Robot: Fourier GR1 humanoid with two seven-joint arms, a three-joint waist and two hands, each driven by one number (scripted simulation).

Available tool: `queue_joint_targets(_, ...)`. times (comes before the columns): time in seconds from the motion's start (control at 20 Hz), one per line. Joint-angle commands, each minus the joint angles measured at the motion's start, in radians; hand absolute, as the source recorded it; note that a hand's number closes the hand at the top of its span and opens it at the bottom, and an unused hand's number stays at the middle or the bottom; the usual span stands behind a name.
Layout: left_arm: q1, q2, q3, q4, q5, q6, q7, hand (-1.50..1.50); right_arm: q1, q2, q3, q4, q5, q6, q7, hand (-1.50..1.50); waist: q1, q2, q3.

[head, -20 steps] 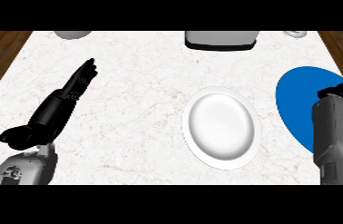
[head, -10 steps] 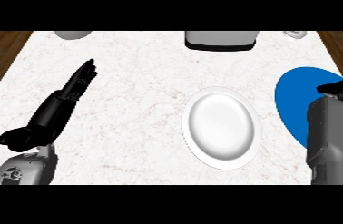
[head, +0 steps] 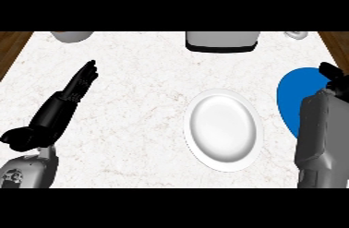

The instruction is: Pick the lemon from the plate and place it in the plate

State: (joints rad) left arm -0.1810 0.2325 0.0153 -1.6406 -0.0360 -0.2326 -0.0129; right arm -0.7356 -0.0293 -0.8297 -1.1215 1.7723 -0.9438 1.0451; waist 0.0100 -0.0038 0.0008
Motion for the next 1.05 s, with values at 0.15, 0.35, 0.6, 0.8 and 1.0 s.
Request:
queue_joint_targets(0.15,0.021,0.0,0.011,0.009,0.008,-0.008,-0.004,0.0,0.154,0.029,0.243,-0.208,-0.13,-0.154,0.11,-1.5,-0.009,-0.008,-0.002)
queue_joint_targets(0.35,0.025,0.008,0.004,-0.076,0.028,-0.024,0.063,0.0,0.309,0.029,0.4,-0.334,-0.107,-0.126,0.232,-1.5,0.0,-0.011,-0.001)
queue_joint_targets(0.6,-0.007,-0.002,0.013,-0.018,0.003,-0.001,0.034,0.0,0.472,0.029,0.579,-0.485,-0.062,-0.087,0.344,-1.5,-0.009,-0.006,-0.002)
queue_joint_targets(0.8,0.062,0.001,0.009,-0.037,-0.005,-0.015,-0.021,0.0,0.561,0.029,0.678,-0.629,-0.002,0.005,0.427,-1.5,-0.008,-0.004,-0.002)
queue_joint_targets(1.0,0.01,-0.009,0.001,-0.073,0.008,-0.011,0.061,0.0,0.62,0.029,0.769,-0.701,0.0,0.017,0.443,-1.5,-0.008,-0.001,0.0)
